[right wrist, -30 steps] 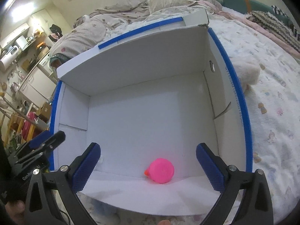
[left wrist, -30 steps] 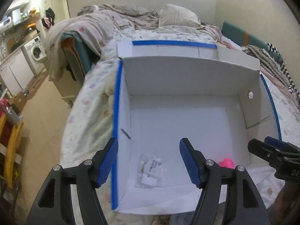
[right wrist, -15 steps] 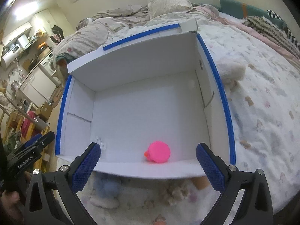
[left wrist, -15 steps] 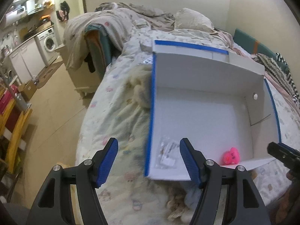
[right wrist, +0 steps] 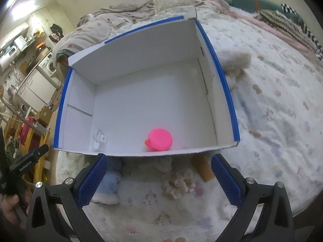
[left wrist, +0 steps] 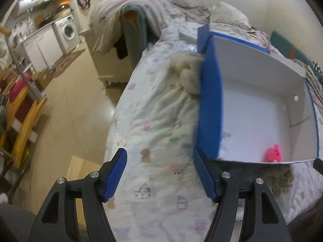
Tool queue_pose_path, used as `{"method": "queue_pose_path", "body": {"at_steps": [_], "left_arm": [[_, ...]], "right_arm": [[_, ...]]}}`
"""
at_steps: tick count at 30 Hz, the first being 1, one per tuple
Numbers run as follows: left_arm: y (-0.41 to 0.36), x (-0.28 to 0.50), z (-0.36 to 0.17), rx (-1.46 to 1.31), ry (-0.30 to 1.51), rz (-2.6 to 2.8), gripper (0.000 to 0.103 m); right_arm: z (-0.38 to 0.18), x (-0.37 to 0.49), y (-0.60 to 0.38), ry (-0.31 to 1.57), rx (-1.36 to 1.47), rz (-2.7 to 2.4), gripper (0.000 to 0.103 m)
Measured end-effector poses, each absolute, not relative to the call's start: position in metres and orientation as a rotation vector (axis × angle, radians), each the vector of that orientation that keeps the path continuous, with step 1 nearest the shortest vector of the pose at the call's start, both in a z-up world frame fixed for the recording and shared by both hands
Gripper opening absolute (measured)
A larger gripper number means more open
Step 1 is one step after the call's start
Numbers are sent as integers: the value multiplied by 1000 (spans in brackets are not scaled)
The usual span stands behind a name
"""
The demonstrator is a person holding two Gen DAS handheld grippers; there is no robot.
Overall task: Organize soft objects
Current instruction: 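Grasp the white scrunchie with the right gripper while the left gripper grasps the tan piece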
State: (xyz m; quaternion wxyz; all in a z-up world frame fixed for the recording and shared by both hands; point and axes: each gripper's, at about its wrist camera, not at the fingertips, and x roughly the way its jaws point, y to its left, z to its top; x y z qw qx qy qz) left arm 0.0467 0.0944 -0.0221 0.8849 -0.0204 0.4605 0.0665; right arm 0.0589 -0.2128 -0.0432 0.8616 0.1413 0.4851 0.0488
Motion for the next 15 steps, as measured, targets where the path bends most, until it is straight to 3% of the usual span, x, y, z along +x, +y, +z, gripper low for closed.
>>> {"method": "queue_pose_path", "body": {"at_steps": [7, 15], "left_arm": [[106, 53, -51, -115, 1096, 118, 65], [51, 75, -86, -71, 1194, -60, 62]], "right_arm": [[-55, 64, -213, 1073, 330, 96, 103], [-64, 67, -224, 1113, 362, 70, 103]]}}
